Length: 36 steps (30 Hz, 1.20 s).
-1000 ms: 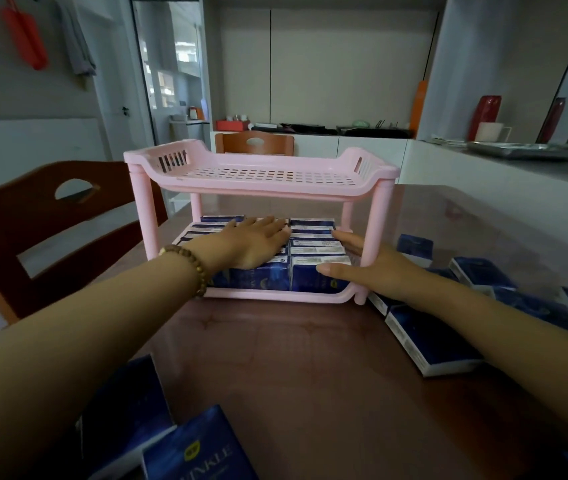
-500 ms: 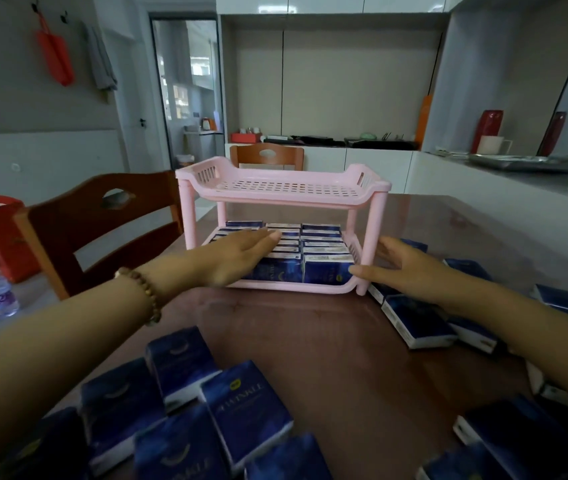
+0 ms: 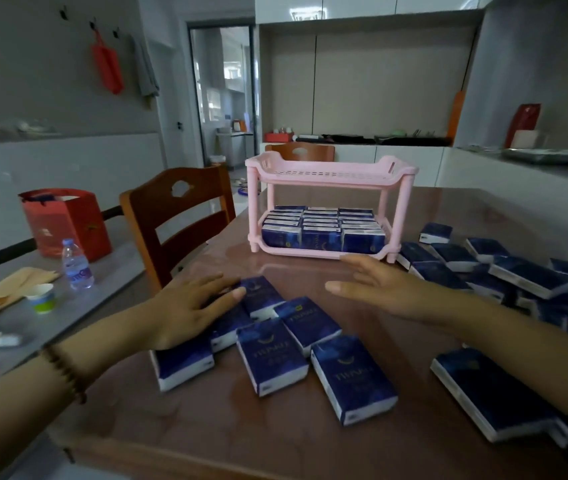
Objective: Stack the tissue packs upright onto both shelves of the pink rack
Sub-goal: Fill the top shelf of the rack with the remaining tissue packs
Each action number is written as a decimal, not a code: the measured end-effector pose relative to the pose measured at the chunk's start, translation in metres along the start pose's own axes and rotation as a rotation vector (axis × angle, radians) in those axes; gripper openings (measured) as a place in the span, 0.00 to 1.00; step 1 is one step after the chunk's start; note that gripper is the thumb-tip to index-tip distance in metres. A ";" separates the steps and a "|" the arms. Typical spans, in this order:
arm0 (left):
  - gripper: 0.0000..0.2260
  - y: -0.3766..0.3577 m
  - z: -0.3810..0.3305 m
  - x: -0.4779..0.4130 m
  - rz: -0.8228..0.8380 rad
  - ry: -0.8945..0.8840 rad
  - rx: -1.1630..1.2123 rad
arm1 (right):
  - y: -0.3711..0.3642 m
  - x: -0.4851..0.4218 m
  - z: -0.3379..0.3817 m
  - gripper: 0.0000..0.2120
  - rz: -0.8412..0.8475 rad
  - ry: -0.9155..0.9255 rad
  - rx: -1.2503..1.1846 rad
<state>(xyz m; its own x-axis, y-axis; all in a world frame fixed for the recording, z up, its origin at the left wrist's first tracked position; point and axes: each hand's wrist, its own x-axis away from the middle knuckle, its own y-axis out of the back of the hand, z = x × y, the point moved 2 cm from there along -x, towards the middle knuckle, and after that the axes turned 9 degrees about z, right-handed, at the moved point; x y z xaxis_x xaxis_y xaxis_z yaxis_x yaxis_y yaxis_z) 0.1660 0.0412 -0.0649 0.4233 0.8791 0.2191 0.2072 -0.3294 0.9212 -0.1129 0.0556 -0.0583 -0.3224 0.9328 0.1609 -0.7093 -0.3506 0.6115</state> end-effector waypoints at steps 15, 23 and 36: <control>0.18 -0.019 -0.044 -0.041 -0.167 -0.192 0.317 | -0.044 -0.032 0.002 0.27 -0.106 0.007 0.132; 0.17 -0.006 -0.039 -0.093 -0.233 -0.220 0.266 | 0.006 -0.053 -0.006 0.21 -0.161 -0.111 -0.010; 0.23 0.008 -0.041 -0.102 0.010 -0.227 0.356 | 0.013 -0.079 -0.001 0.18 -0.117 -0.029 -0.300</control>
<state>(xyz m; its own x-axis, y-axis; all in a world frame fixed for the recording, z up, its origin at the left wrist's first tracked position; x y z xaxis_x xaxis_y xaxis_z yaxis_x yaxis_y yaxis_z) 0.0884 -0.0369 -0.0669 0.6022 0.7901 0.1148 0.4767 -0.4712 0.7421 -0.0976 -0.0224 -0.0638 -0.2126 0.9688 0.1270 -0.8953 -0.2453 0.3719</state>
